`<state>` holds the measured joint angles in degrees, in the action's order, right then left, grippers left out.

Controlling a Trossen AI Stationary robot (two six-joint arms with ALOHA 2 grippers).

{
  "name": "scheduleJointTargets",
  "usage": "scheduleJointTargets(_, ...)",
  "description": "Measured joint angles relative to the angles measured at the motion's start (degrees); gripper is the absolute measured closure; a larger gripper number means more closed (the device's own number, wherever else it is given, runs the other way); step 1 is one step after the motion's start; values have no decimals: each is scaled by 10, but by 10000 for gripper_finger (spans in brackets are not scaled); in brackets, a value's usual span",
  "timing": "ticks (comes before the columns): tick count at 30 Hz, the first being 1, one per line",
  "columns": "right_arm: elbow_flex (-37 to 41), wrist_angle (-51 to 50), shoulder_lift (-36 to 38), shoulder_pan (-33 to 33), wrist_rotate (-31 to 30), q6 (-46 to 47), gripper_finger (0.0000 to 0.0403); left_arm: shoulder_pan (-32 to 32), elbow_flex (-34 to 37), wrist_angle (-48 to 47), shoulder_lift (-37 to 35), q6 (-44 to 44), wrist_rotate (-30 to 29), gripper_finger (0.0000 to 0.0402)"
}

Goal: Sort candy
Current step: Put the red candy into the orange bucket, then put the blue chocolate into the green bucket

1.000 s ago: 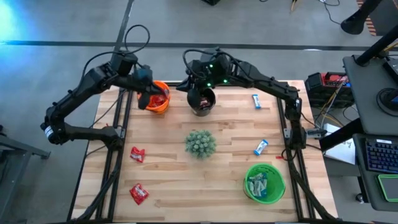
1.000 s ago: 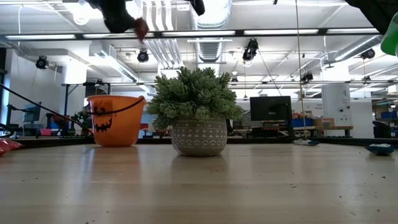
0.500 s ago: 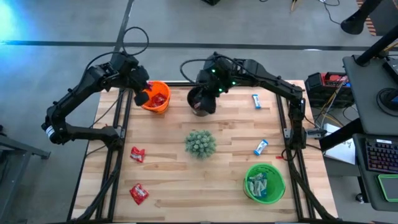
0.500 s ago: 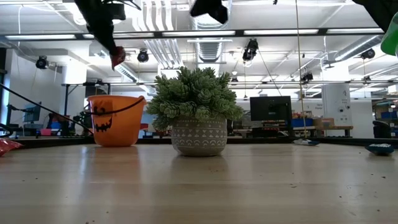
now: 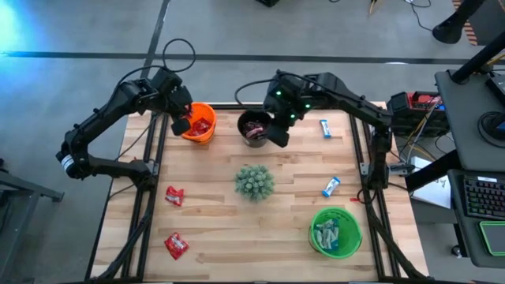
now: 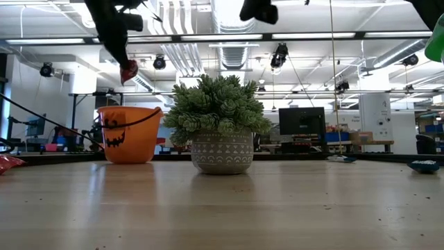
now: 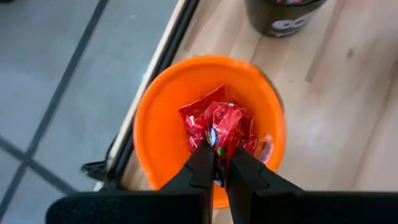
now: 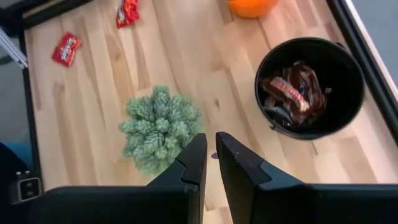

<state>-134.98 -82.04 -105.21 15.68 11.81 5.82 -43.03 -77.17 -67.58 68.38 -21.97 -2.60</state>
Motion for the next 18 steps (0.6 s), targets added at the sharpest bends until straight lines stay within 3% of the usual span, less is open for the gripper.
scheduleJointTargets(4, 0, -4, 25, 0, -9, 19, 369, 0, 0, 0, 0, -1, -27, 375)
scheduleJointTargets(11, 0, -4, 58, 0, -115, 38, 369, 0, 0, 0, 0, -15, -39, 307)
scheduleJointTargets(18, 0, -7, 61, 0, -120, 36, 369, 0, 0, -7, 0, -9, -44, 267)
